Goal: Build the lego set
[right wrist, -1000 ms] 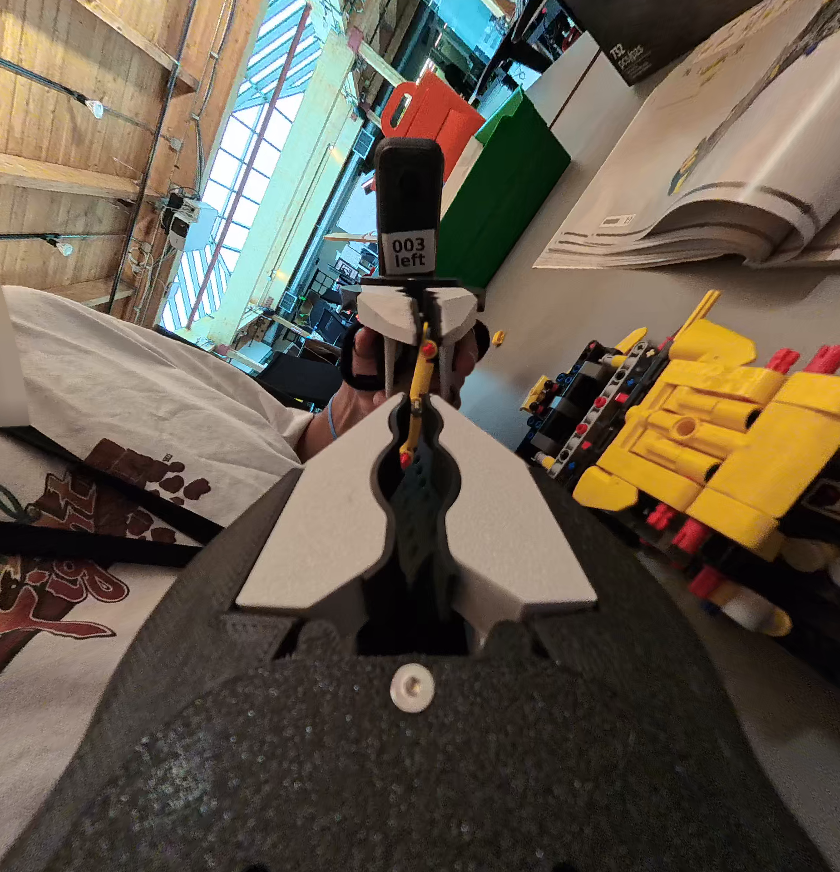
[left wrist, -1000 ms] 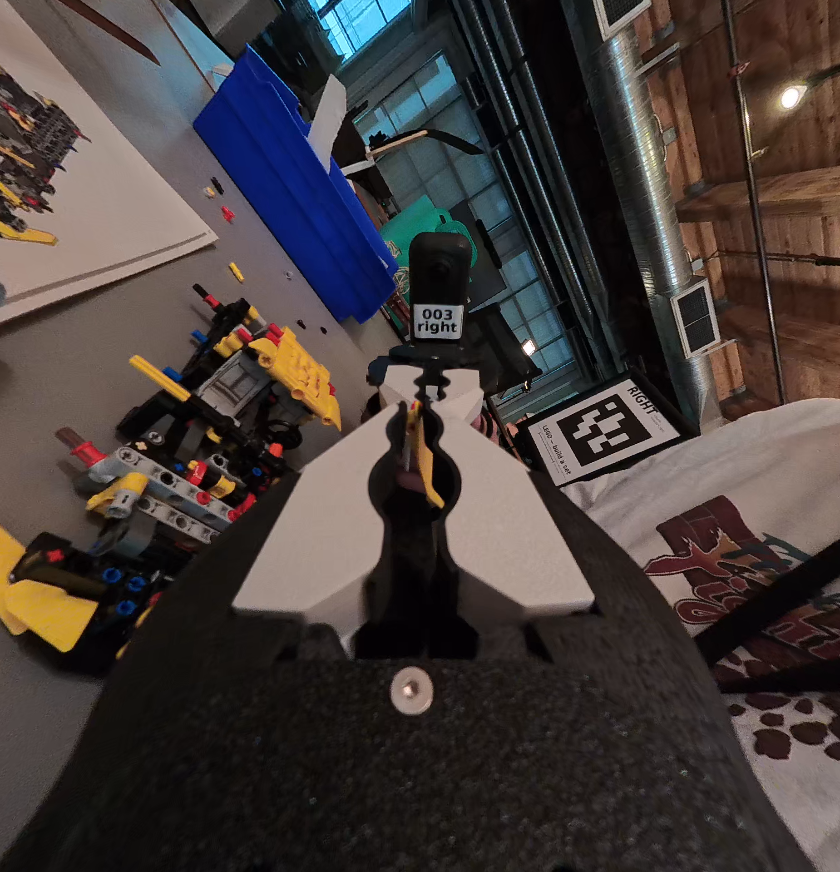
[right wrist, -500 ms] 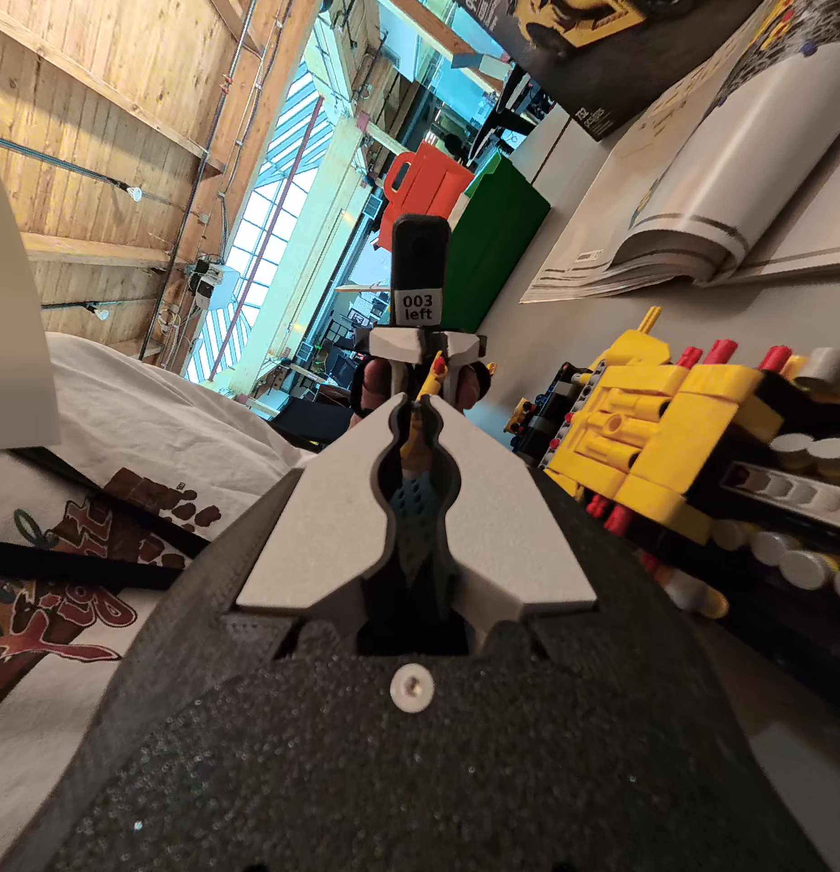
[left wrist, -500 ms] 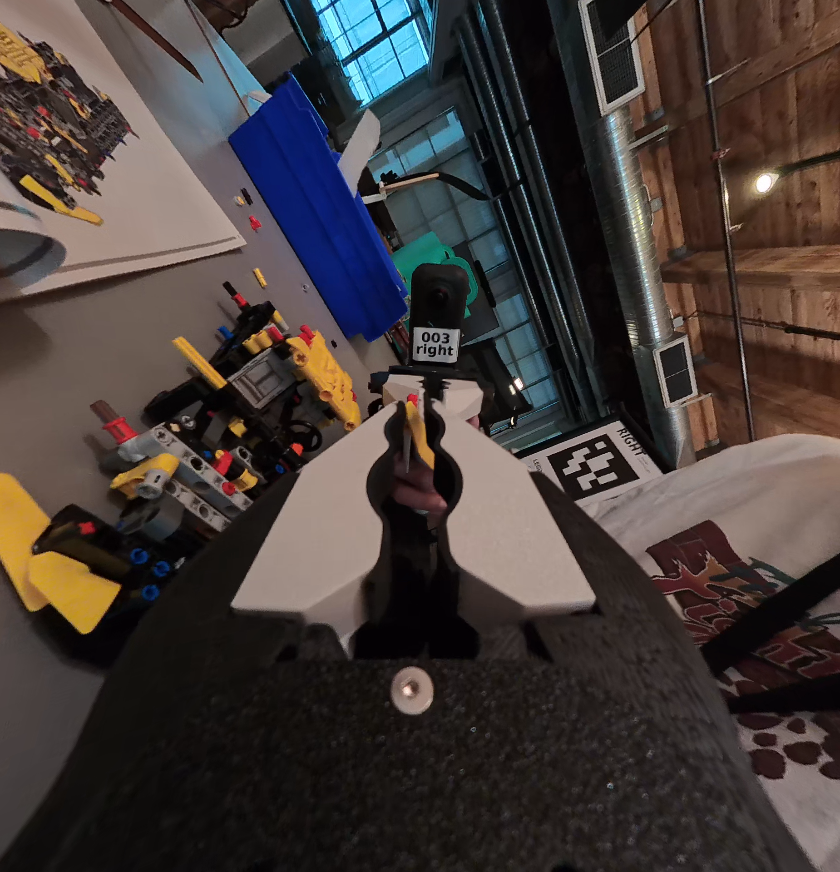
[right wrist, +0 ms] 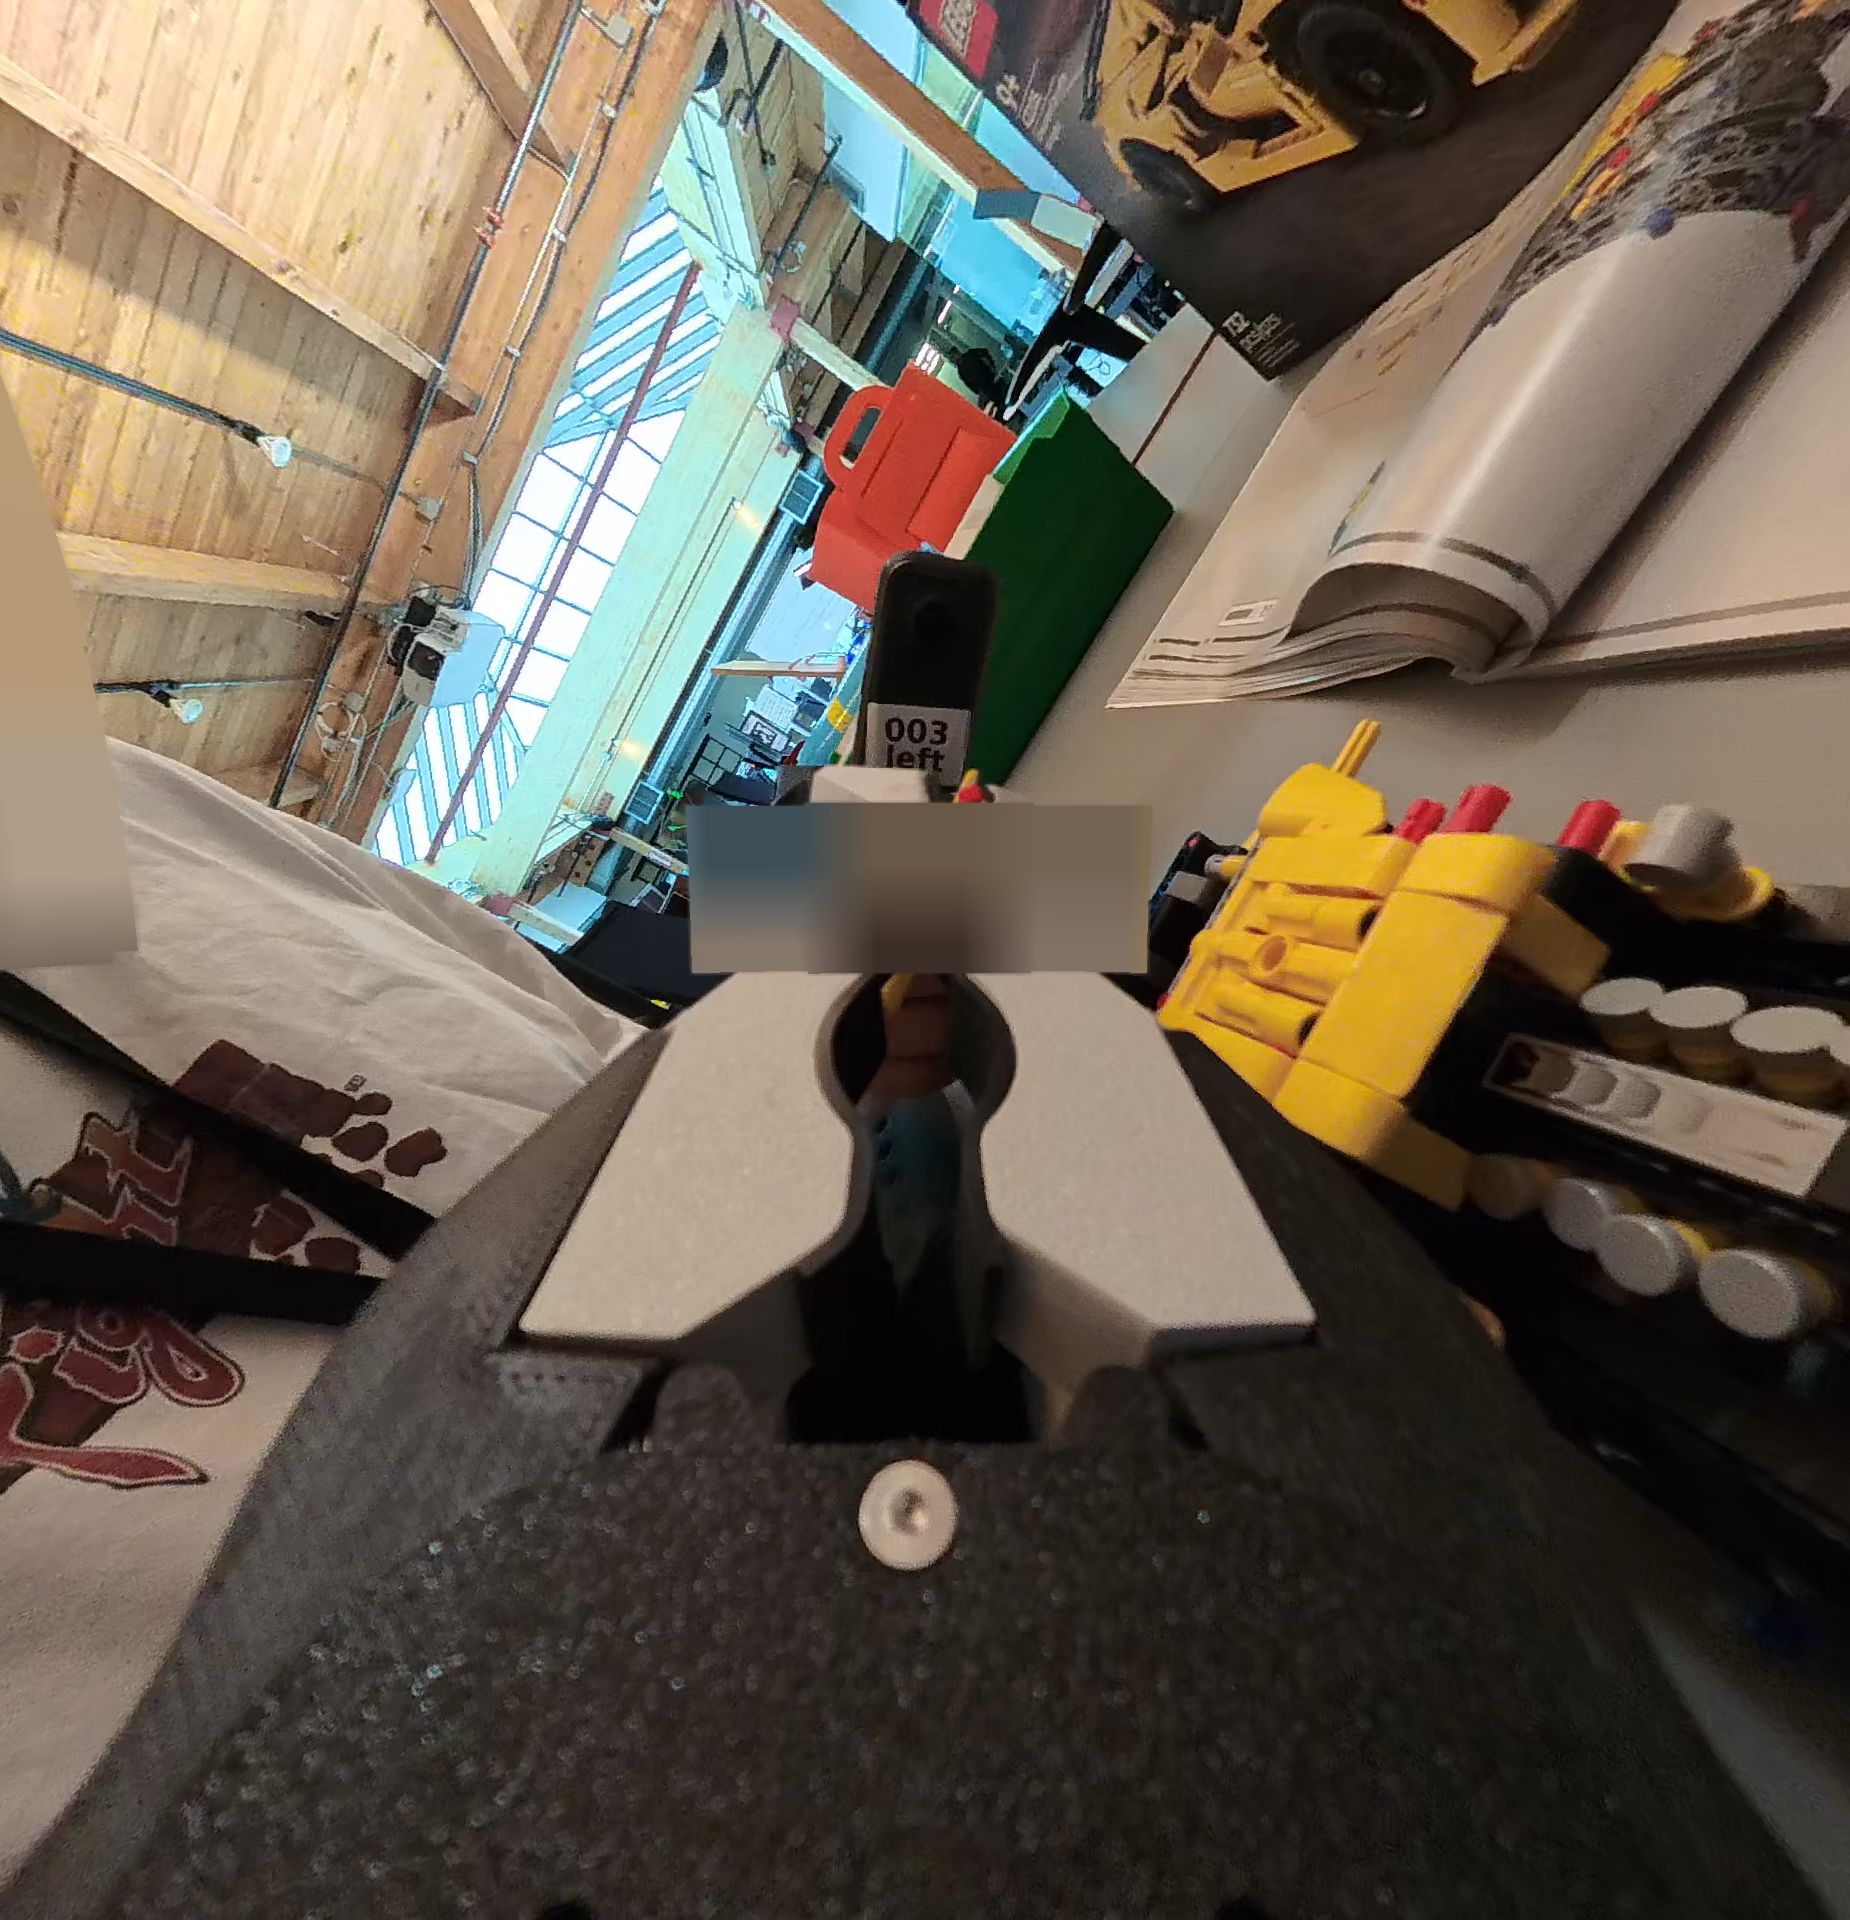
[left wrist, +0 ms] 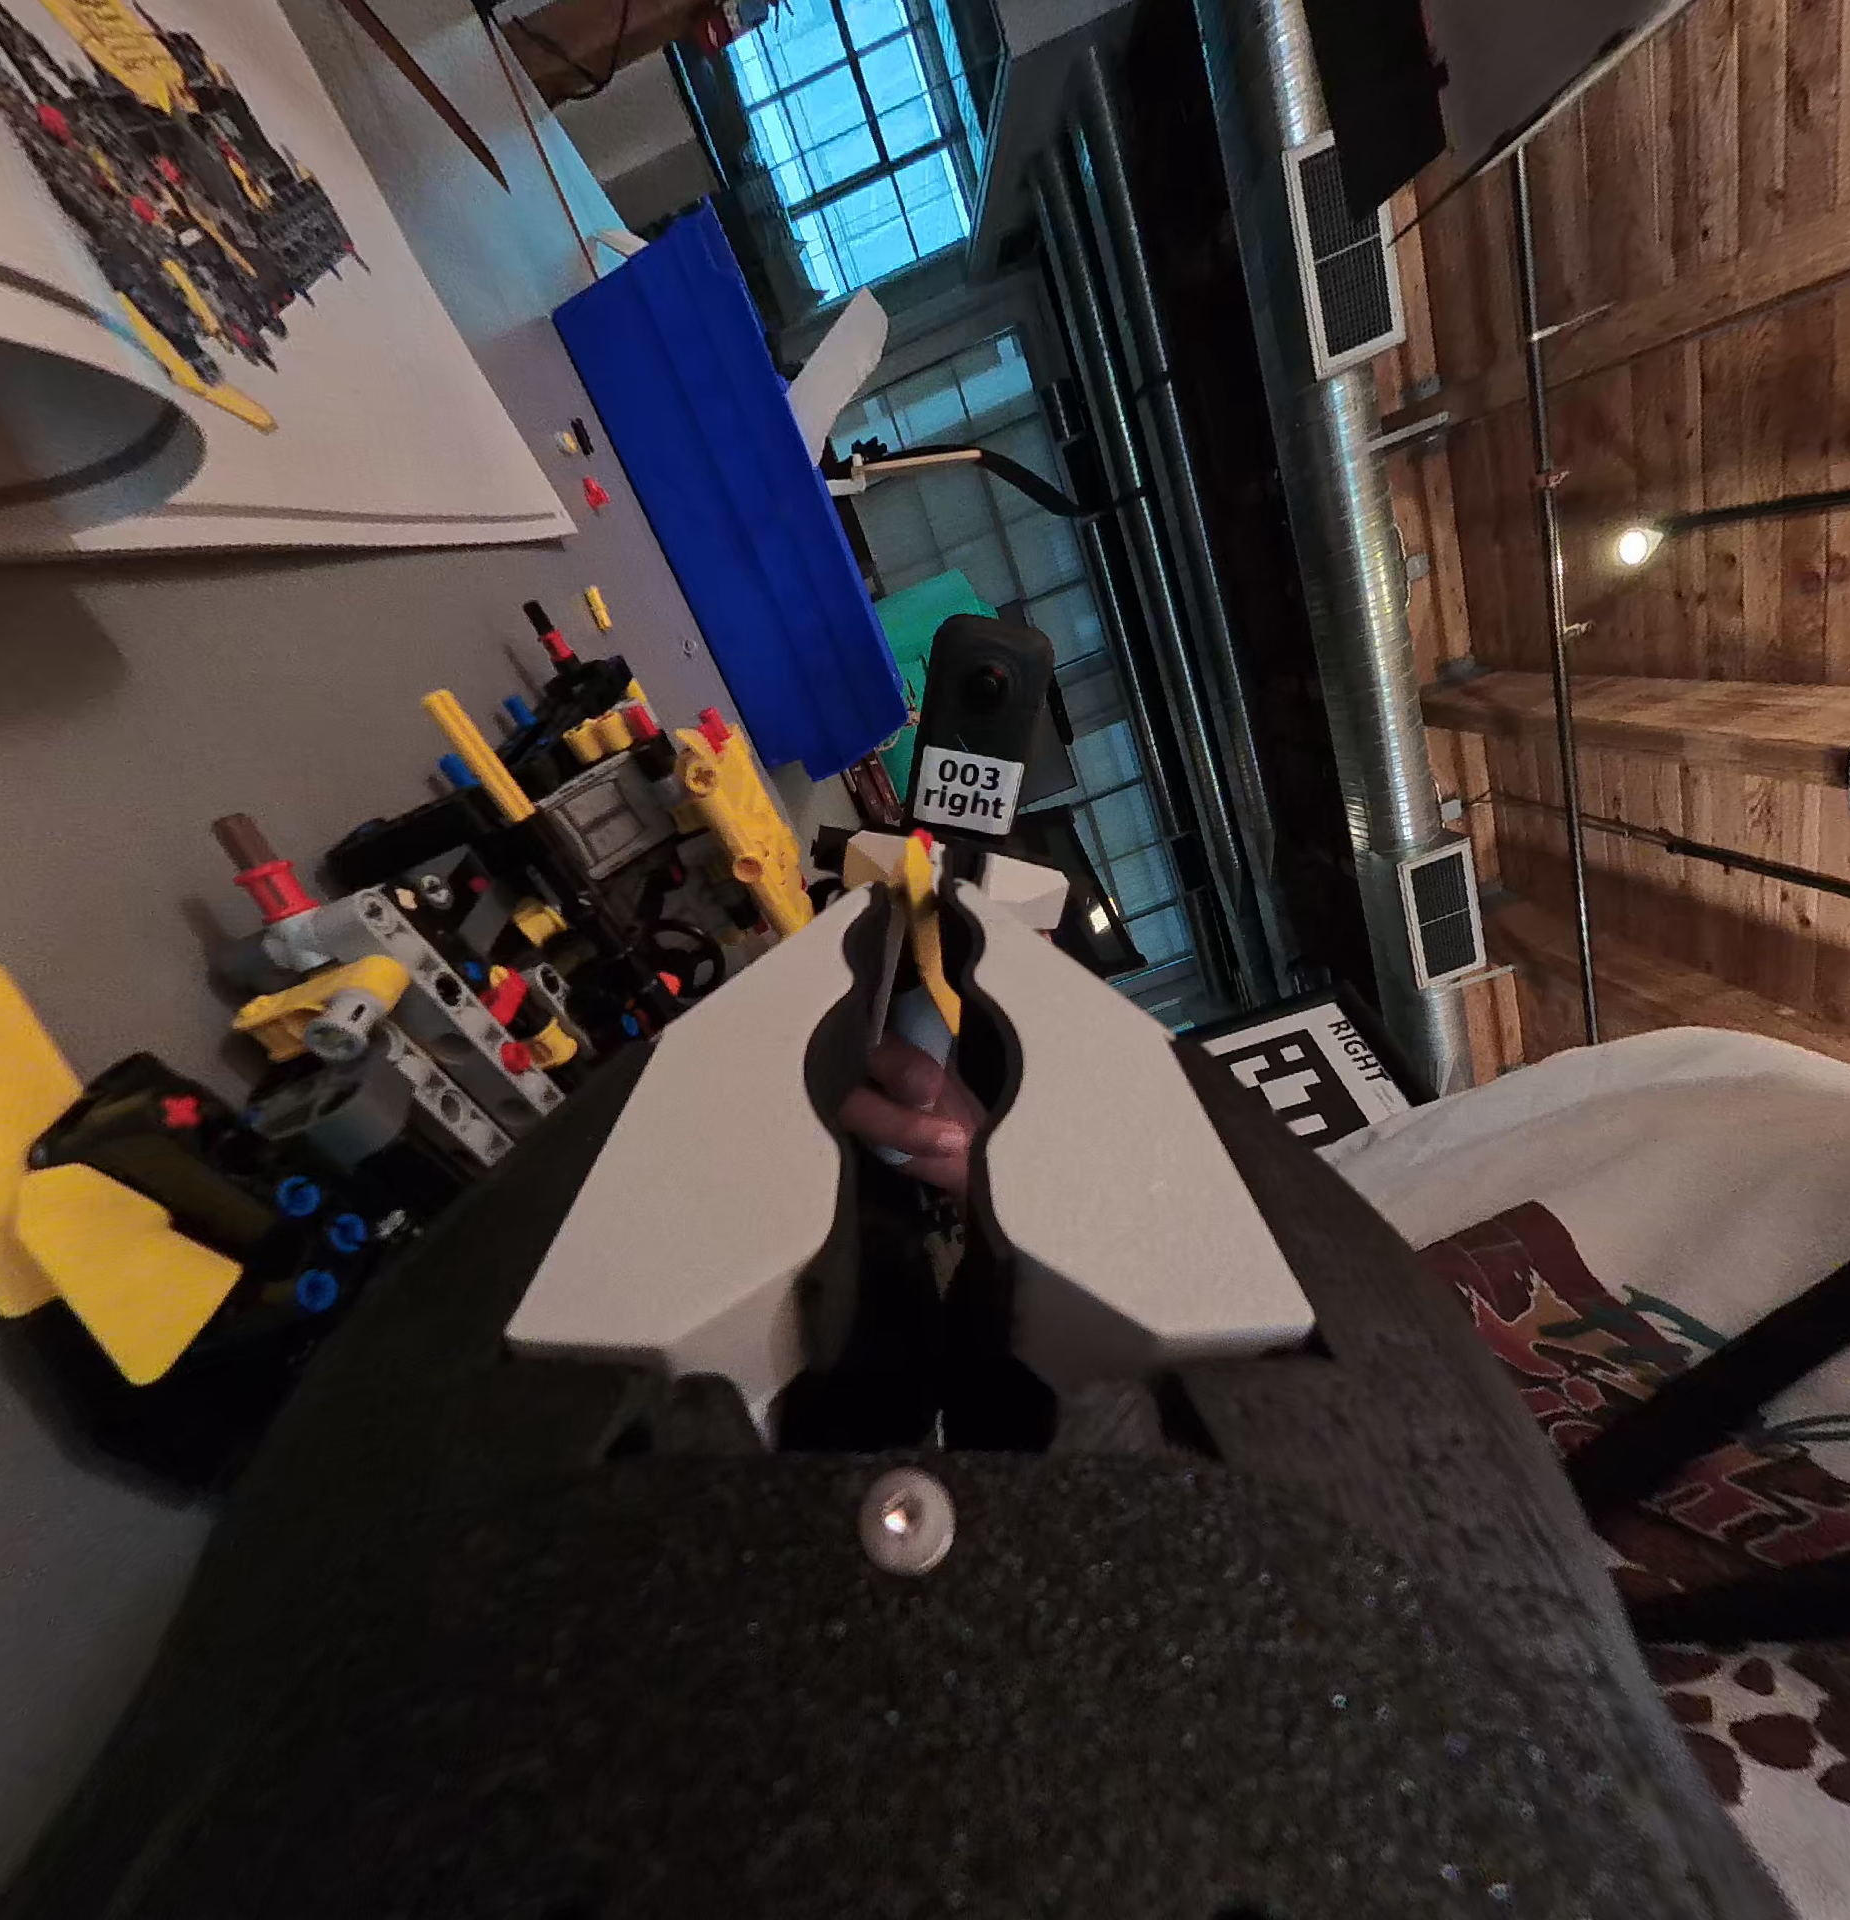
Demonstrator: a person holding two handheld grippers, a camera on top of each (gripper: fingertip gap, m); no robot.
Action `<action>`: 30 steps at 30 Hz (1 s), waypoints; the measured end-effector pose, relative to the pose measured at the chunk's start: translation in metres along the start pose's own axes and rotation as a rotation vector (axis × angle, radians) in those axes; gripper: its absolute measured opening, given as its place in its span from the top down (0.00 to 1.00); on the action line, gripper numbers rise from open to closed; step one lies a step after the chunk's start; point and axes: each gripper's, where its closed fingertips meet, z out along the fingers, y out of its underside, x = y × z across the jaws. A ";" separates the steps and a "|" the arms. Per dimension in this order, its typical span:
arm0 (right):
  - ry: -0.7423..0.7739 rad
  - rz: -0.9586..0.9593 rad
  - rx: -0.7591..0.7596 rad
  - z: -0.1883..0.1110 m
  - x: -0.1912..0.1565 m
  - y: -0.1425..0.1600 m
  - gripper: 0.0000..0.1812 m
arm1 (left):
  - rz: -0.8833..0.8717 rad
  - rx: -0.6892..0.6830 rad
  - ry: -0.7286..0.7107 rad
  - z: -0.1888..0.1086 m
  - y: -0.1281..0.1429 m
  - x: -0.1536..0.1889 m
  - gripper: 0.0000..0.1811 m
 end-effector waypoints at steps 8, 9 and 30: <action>0.245 -0.367 -0.121 -0.031 0.024 -0.014 0.83 | -0.026 -0.132 -0.169 0.007 -0.007 -0.029 0.97; 0.278 -0.450 -0.150 -0.038 0.028 -0.020 0.81 | -0.036 -0.143 -0.197 0.008 -0.010 -0.035 0.96; 0.265 -0.801 -0.285 -0.045 0.039 -0.012 0.66 | -0.327 -0.318 -0.220 0.024 -0.002 -0.043 0.97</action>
